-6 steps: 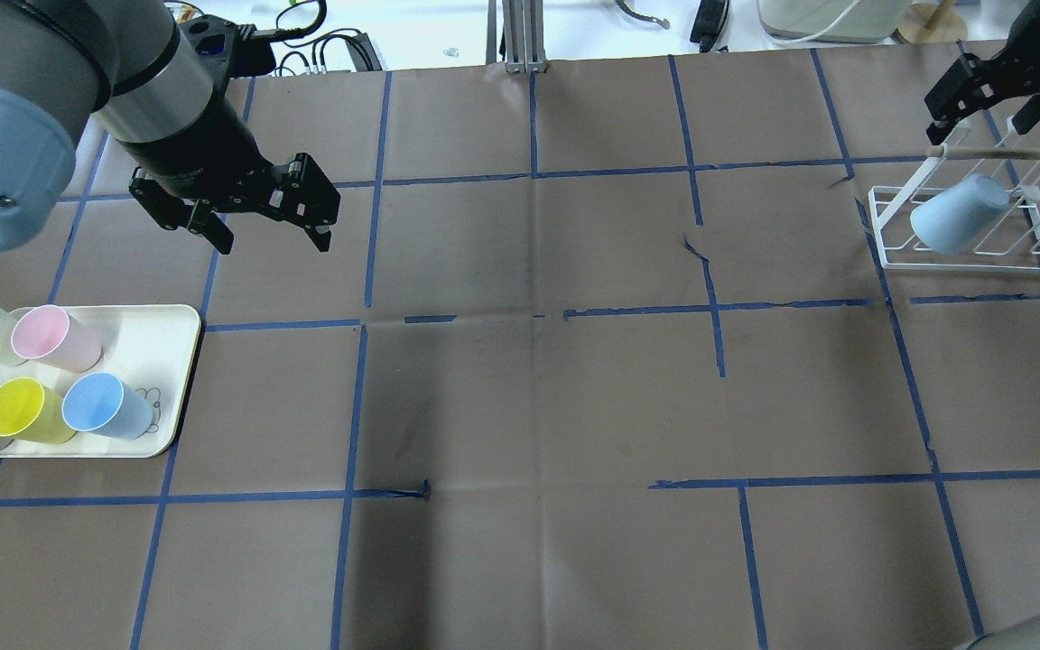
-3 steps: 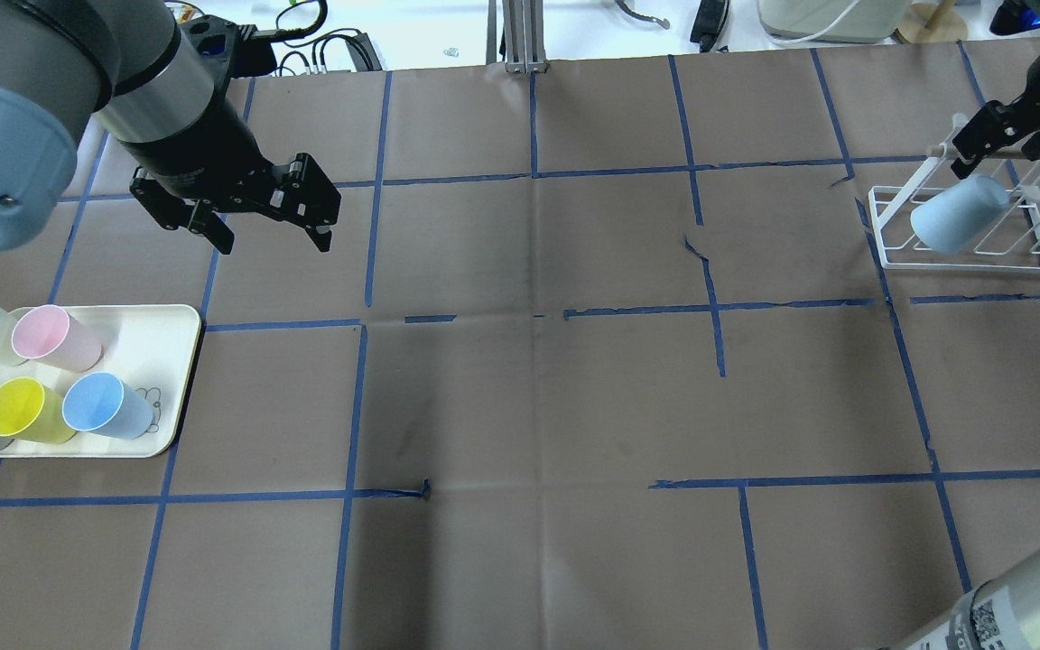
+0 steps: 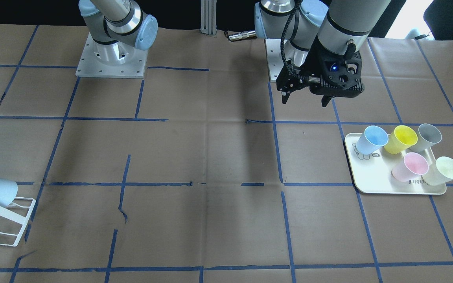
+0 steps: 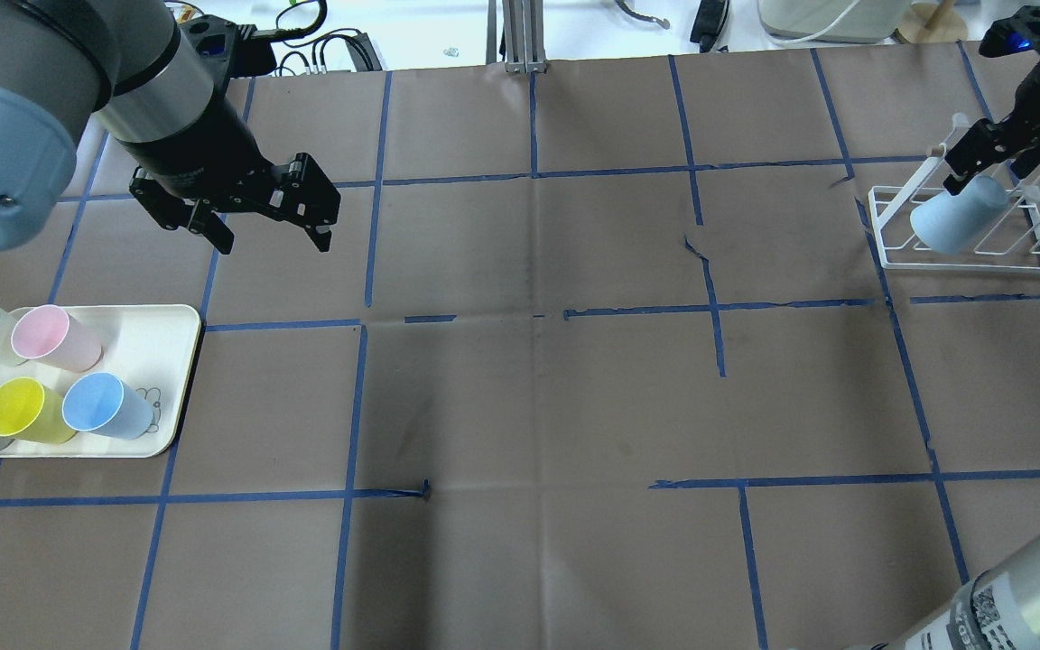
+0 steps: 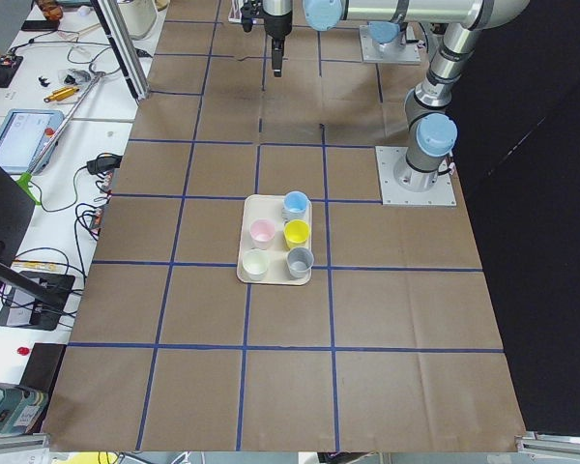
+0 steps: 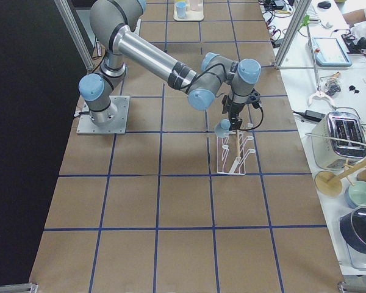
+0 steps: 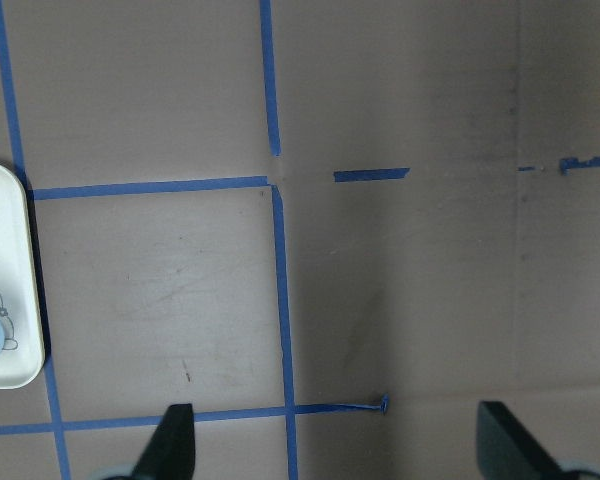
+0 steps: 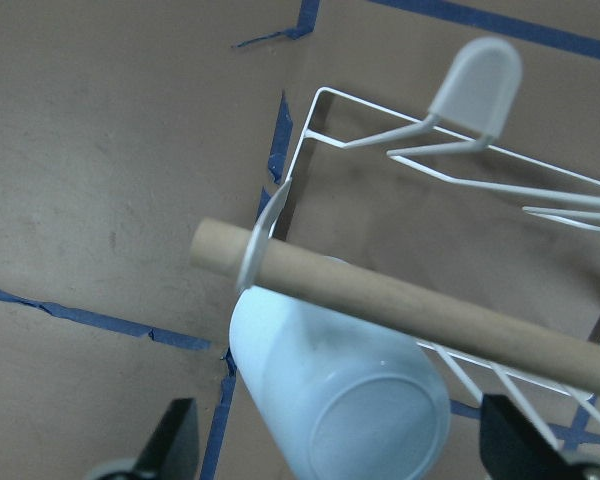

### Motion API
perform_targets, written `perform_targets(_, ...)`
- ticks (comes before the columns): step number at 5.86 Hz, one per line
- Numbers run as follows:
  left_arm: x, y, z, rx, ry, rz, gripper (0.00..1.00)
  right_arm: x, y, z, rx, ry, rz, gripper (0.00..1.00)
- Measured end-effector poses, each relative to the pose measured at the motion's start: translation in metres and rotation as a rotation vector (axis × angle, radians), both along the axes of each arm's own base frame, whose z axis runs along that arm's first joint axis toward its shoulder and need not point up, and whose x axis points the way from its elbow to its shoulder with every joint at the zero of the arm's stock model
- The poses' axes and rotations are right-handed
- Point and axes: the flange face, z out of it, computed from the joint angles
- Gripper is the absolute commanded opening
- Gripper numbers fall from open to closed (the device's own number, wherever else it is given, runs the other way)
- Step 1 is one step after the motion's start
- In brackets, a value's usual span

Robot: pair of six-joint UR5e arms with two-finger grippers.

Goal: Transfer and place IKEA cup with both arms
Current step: 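Close the right gripper on the light blue cup's base on the rack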

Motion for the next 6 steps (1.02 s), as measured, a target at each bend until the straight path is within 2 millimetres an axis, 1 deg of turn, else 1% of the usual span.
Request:
perform_targets(2, 0.0, 0.0, 0.0, 0.0, 0.0, 0.001, 0.98, 0.003, 0.006, -0.013, 0.019, -0.009, -0.003, 1.0)
perform_targets(6, 0.0, 0.0, 0.0, 0.0, 0.0, -0.001, 0.98, 0.0, 0.002, -0.019, -0.014, 0.02, -0.005, 1.0)
